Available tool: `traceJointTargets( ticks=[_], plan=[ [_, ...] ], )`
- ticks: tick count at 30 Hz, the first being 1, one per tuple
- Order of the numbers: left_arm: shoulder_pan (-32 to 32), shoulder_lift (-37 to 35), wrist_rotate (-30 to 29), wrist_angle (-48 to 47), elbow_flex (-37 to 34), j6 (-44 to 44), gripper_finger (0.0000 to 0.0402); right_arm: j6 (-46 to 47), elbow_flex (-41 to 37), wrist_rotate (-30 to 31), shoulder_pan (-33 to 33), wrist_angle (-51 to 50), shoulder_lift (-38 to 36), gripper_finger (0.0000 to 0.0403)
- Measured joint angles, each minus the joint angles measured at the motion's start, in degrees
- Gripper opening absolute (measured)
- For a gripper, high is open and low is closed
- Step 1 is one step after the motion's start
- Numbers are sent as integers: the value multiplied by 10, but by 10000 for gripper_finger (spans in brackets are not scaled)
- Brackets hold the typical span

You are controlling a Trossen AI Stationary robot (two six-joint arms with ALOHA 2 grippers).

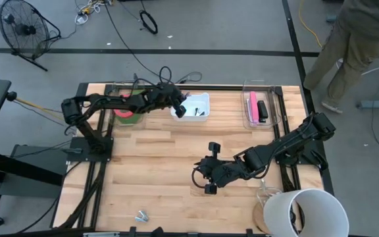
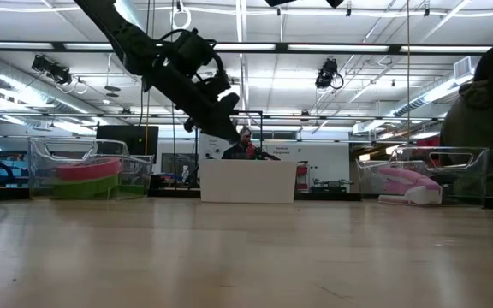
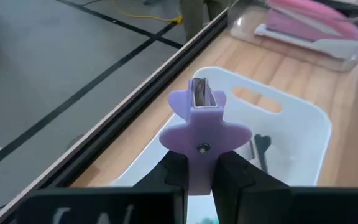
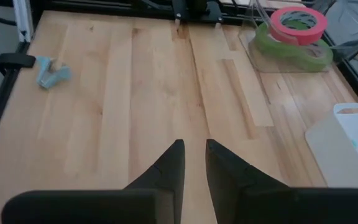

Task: Pick and place Stapler, Stapler remover, tape
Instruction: Put the purple staple remover into the white bin, then put the blue staple remover into the white bin

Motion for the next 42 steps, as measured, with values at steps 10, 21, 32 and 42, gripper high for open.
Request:
traceJointTargets(
  ticks=[10, 21, 32, 42],
  plan=[
    [3, 3, 13, 22, 10, -44, 101, -12, 0, 0, -22, -4, 0, 64],
    [-3, 3, 16, 20, 10, -61, 107, -1, 0, -2, -22, -14, 0, 64],
    [-13, -4, 70, -23, 10, -74, 108, -1, 0, -2, -22, -23, 0, 64],
    [-159, -110, 204, -409, 10, -82, 107, 7, 0, -1, -22, -42, 0, 64]
  ],
)
